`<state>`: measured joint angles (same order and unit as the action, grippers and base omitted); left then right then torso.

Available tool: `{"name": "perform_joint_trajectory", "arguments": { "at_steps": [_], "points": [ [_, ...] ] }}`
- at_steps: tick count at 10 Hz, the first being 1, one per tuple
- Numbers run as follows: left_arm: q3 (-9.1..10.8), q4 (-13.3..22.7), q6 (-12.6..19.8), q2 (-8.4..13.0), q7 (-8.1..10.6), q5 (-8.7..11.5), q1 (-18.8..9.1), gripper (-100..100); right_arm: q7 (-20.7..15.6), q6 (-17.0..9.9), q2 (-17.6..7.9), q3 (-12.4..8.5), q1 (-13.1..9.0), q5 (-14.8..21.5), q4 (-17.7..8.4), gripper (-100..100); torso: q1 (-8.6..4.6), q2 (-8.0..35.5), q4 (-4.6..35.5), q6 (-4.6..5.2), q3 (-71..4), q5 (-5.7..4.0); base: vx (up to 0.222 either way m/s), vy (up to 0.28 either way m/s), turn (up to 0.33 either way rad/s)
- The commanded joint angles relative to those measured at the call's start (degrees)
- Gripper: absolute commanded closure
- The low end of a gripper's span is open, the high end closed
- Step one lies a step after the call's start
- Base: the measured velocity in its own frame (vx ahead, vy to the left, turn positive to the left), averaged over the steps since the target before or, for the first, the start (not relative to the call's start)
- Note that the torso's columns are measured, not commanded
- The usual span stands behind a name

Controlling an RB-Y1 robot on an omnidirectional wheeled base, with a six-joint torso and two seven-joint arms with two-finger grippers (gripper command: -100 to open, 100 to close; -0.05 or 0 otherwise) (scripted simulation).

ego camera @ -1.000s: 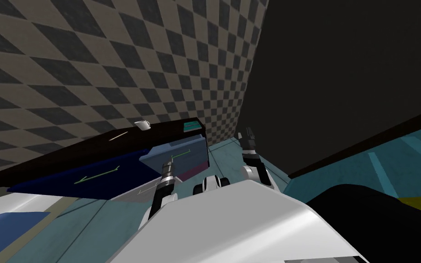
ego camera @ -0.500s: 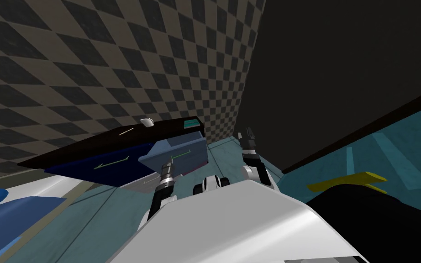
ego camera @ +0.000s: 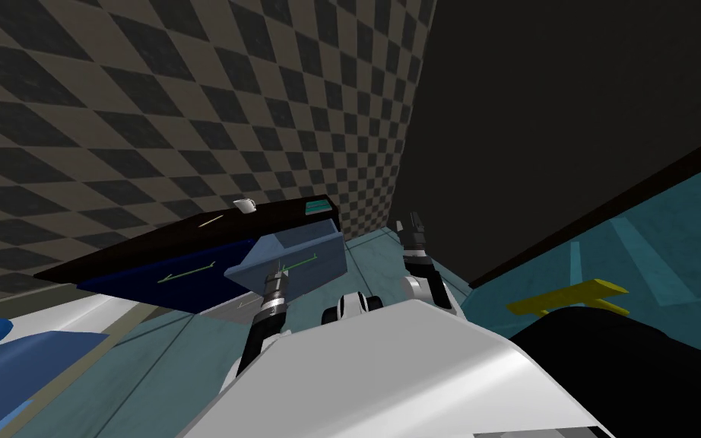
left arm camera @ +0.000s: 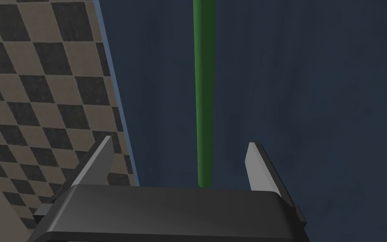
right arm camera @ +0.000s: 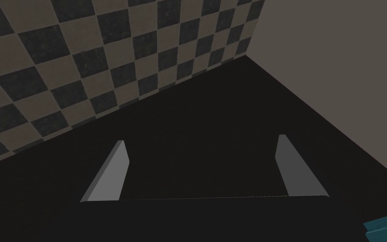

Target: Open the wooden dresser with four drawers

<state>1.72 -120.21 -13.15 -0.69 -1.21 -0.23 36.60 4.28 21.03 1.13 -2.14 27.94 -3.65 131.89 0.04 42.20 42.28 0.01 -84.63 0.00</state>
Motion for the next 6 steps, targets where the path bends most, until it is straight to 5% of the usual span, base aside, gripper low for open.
{"name": "perform_joint_trajectory", "arguments": {
  "at_steps": [1,5,6],
  "points": [
    [-0.18,-4.21,2.08,0.12,0.30,0.25,2.26,-100,0.00,0.00,0.00,0.00,0.00,0.00,0.00,0,-0.03,0.09,0.01,0.00,0.06,0.00,0.029,0.008,-0.023],
    [-0.61,-10.54,5.20,0.11,0.67,0.54,5.77,-100,0.00,0.00,0.00,0.00,0.00,0.00,0.00,0,-0.05,0.12,0.03,-0.02,0.07,-0.01,0.022,0.005,-0.028],
    [-0.40,-9.13,4.87,0.26,0.71,0.59,5.10,-100,0.00,0.00,0.00,0.00,0.00,0.00,0.00,0,-0.10,0.18,0.13,-0.05,0.08,-0.11,0.013,0.001,-0.003]
  ]
}}
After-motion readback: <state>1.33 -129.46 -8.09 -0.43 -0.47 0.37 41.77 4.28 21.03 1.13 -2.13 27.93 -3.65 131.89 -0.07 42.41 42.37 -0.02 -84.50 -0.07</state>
